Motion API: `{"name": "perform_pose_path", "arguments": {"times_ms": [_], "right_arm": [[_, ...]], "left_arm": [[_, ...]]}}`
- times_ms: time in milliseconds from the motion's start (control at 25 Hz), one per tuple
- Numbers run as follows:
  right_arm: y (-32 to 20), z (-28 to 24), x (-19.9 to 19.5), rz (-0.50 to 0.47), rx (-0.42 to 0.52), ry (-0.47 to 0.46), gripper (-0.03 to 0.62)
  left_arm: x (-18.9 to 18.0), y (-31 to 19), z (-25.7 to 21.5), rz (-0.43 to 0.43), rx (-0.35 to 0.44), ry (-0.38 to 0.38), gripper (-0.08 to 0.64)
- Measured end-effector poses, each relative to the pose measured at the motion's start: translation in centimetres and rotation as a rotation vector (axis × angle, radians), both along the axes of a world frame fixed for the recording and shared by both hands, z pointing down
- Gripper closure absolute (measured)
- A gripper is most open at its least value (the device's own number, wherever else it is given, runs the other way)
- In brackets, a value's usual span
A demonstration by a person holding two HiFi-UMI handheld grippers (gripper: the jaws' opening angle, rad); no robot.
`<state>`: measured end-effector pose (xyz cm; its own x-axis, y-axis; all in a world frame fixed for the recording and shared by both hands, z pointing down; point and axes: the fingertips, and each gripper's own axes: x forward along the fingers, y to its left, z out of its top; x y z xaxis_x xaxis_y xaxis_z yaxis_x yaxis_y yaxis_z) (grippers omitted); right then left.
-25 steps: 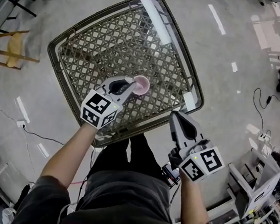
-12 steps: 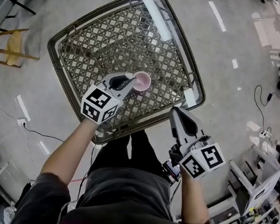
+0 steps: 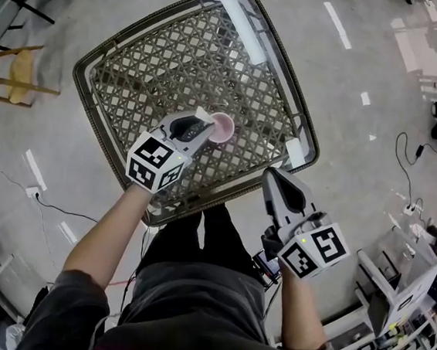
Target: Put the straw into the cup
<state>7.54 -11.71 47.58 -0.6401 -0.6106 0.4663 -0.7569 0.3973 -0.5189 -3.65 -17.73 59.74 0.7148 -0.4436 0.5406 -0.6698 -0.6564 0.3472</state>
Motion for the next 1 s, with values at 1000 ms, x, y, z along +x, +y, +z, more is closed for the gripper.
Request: {"name": "perform_pose_path", "arguments": {"times_ms": [1000], "right_arm": [[0.2,-1.5,-1.1,-0.013,0.035,-0.009,0.578]], "left_arm": [[-2.1,-0.1,-1.5,-0.058,0.030,-0.026,0.414]]}}
